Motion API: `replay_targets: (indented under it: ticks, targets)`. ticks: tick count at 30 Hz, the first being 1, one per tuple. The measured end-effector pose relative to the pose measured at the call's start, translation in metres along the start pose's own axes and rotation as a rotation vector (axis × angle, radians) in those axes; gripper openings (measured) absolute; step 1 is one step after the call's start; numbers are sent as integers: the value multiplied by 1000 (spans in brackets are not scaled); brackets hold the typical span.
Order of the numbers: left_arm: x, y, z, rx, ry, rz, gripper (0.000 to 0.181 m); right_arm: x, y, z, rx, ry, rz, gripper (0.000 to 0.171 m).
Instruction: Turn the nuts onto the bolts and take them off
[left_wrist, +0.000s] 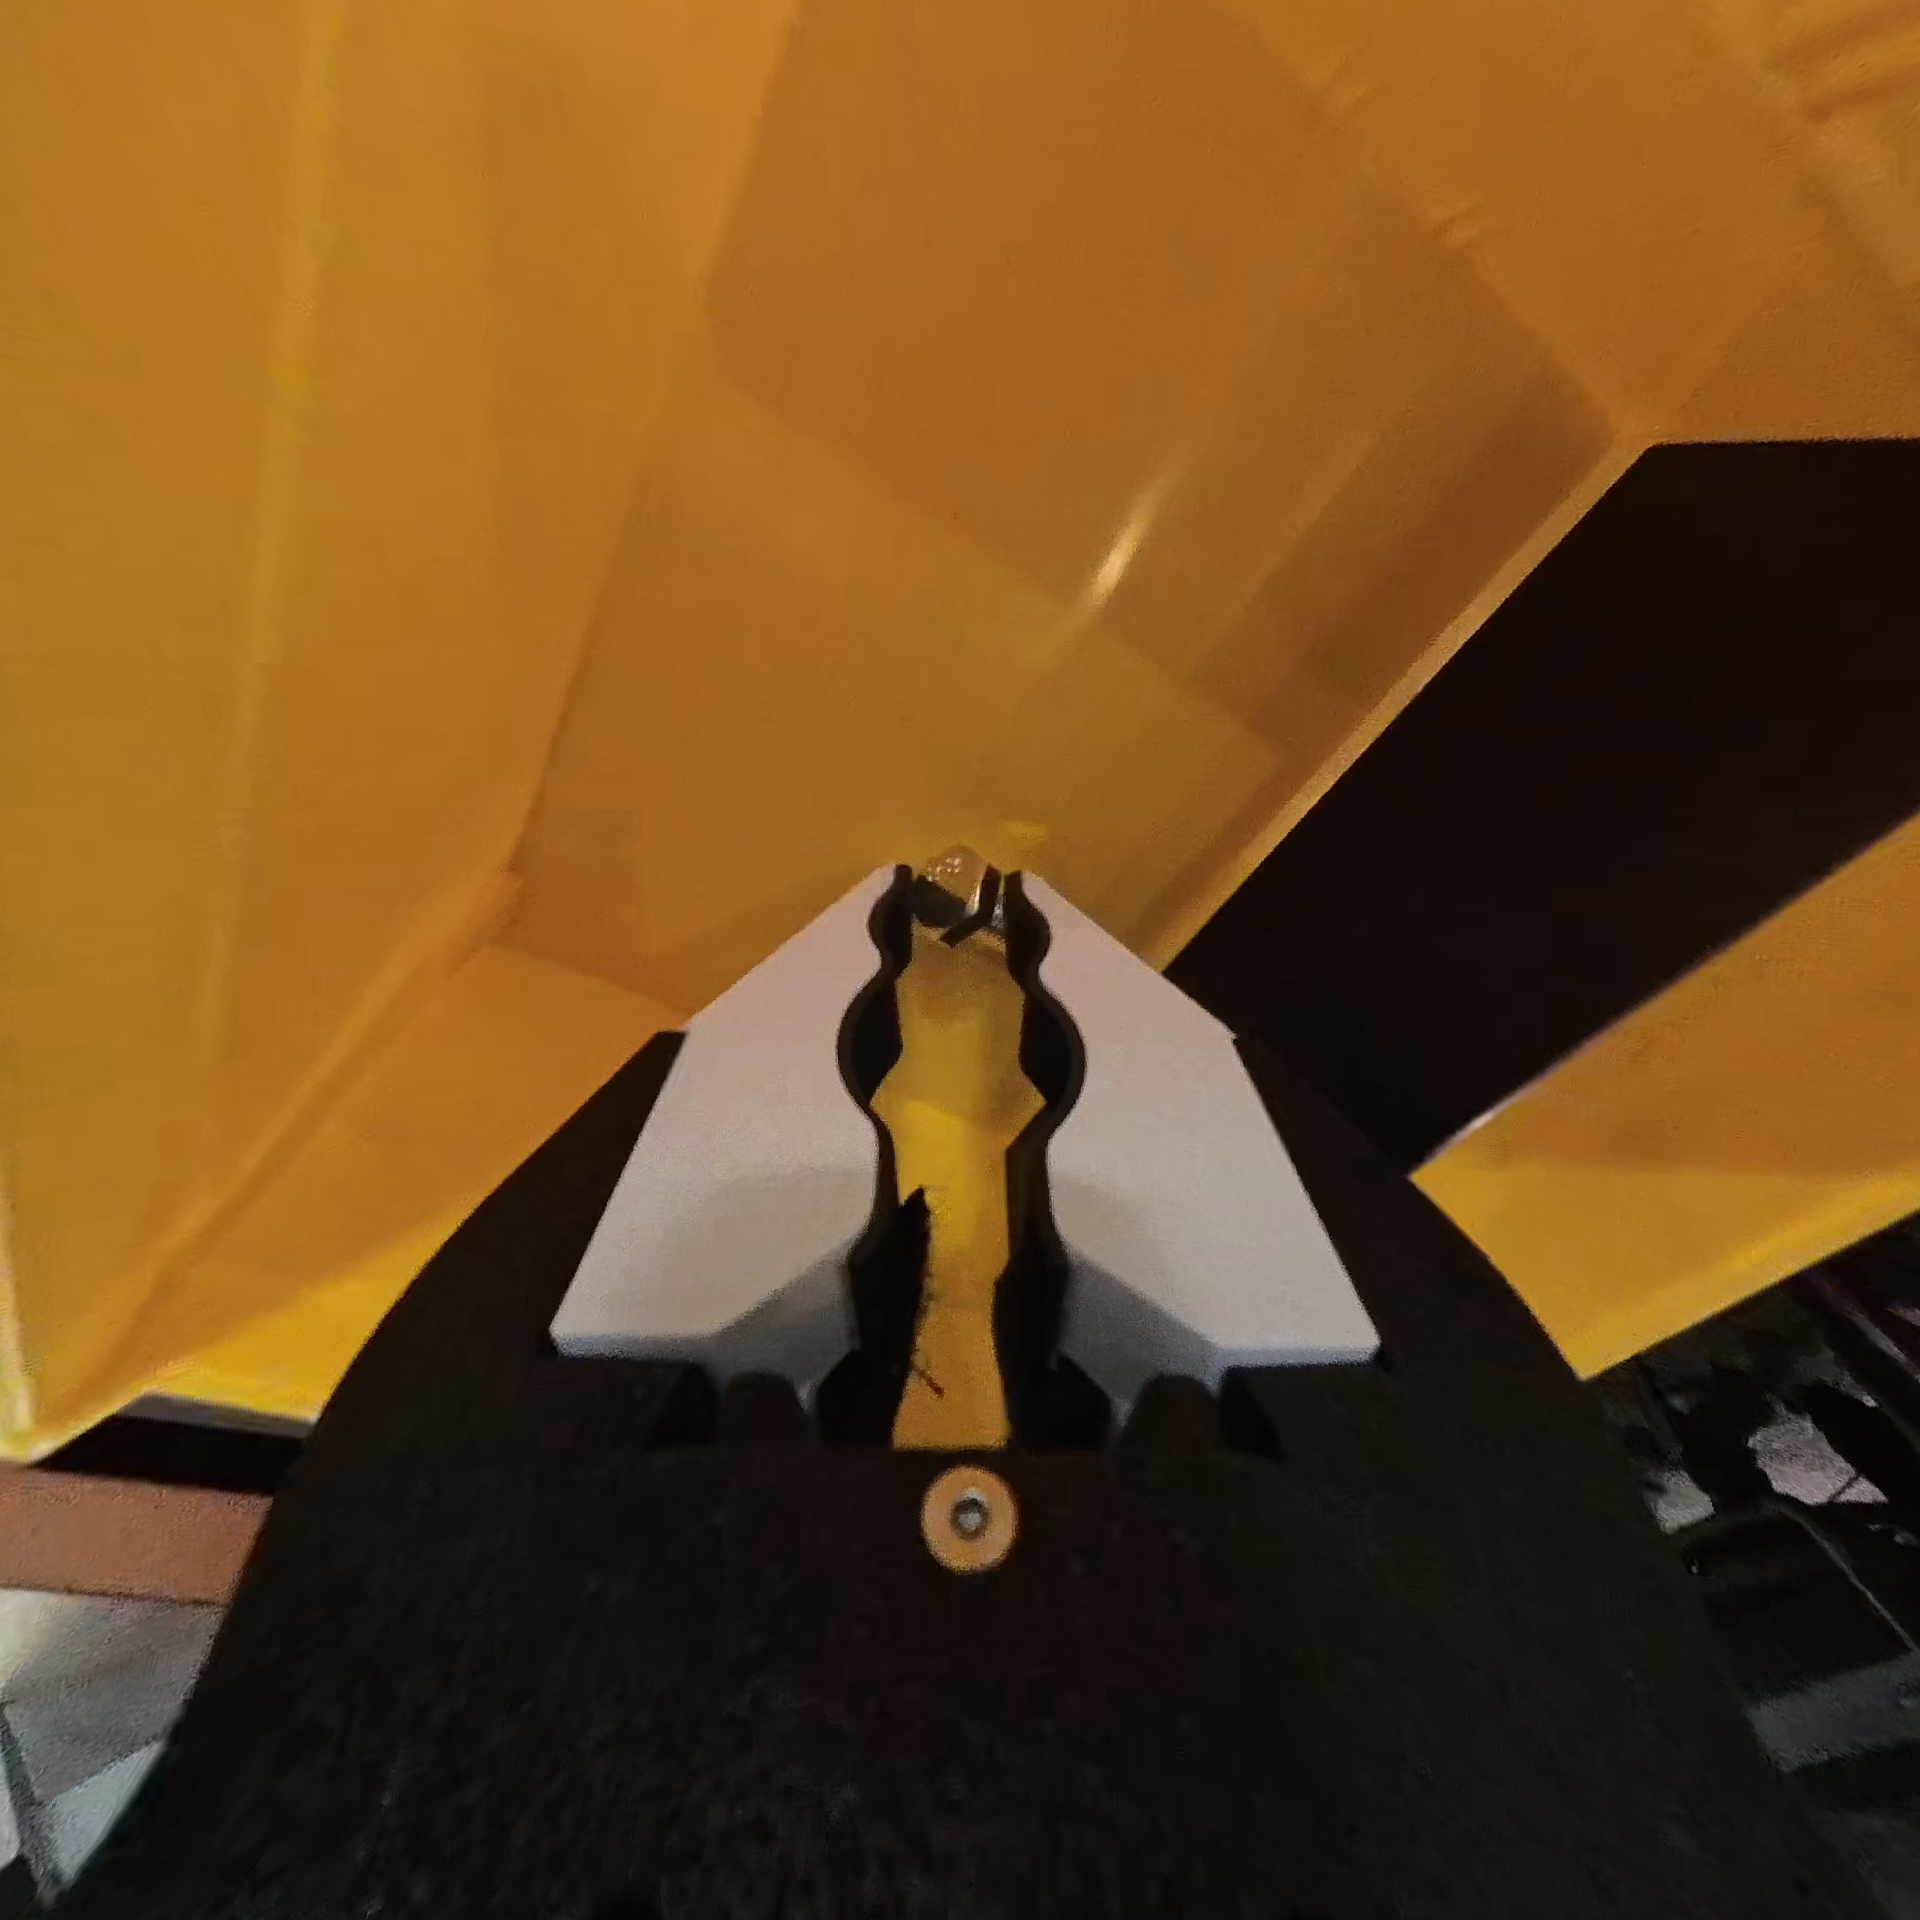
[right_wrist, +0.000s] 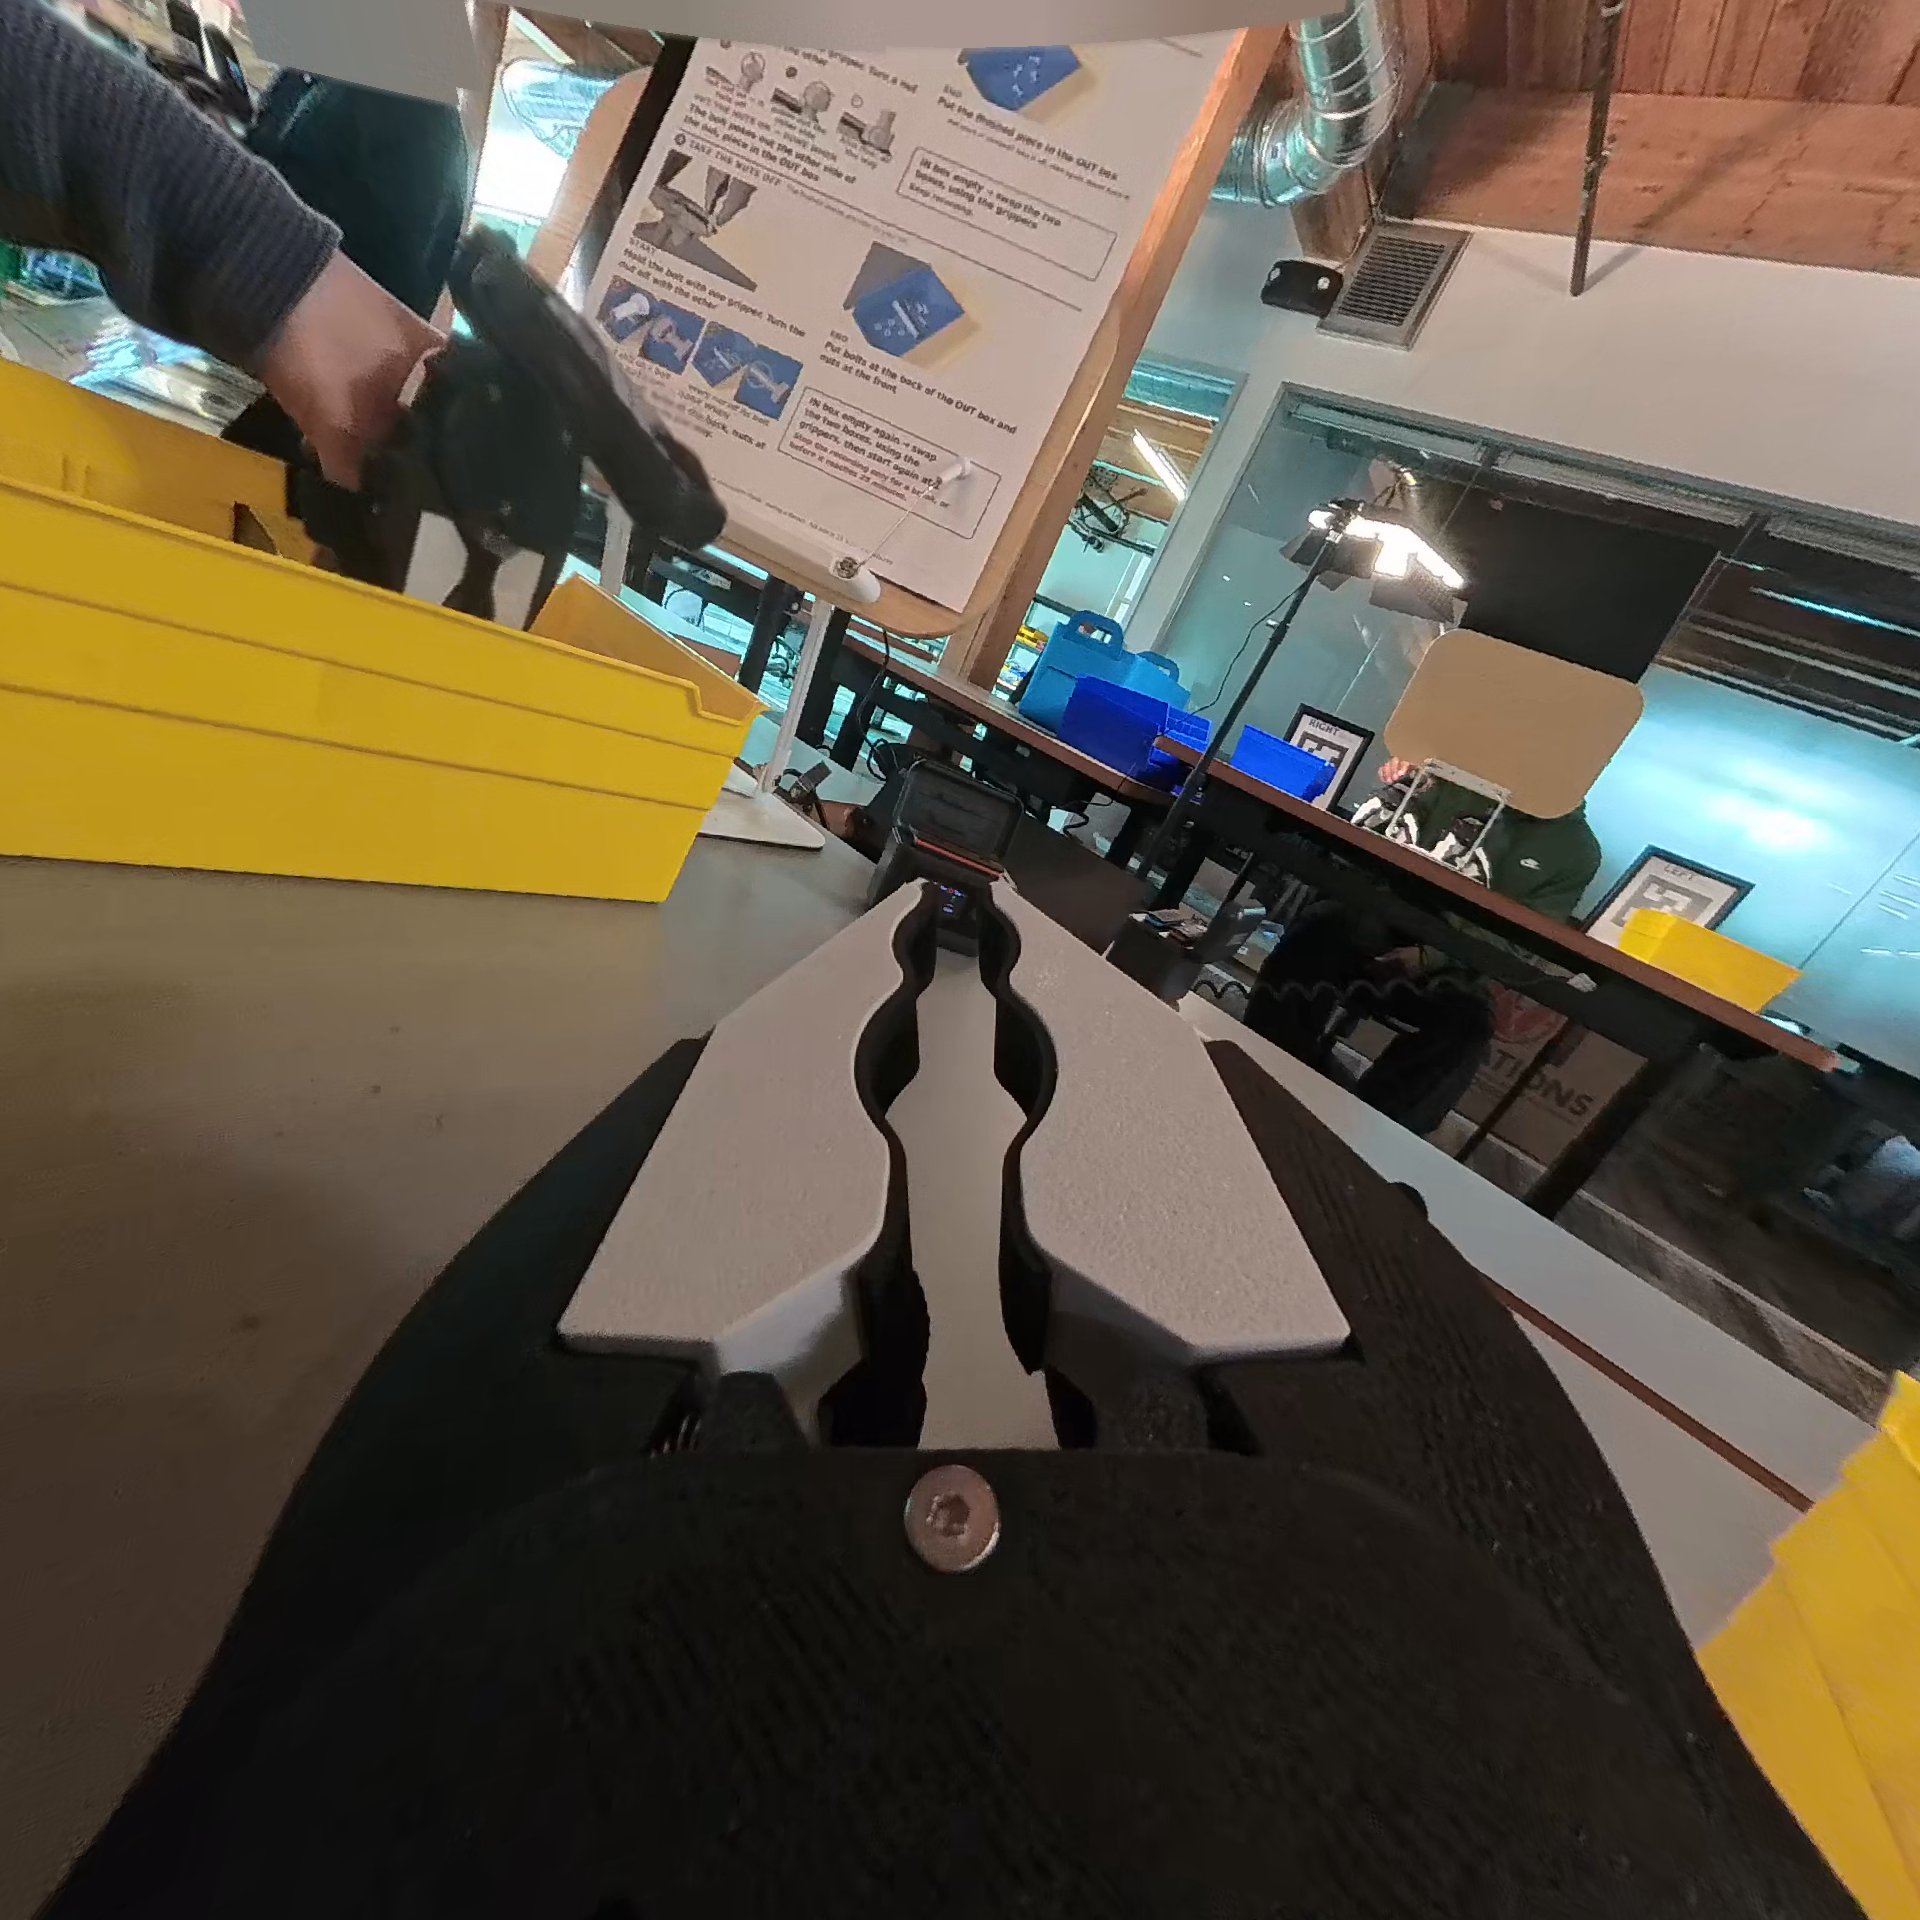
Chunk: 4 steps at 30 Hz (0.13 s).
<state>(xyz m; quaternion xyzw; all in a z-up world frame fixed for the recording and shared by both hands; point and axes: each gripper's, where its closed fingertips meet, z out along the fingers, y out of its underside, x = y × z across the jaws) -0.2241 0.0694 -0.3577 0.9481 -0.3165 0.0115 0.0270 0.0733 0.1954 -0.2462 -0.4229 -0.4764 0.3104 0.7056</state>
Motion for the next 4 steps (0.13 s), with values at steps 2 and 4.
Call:
replay_targets:
  ticks: [2, 4]
  targets:
    - [-6, -4, -14, 30, -36, -13, 15, -1, -1, 0, 5, -4, -8, 5]
    - [-7, -13, -36, 76, -74, -21, 15, -2, -3, 1, 14, -2, -12, 5]
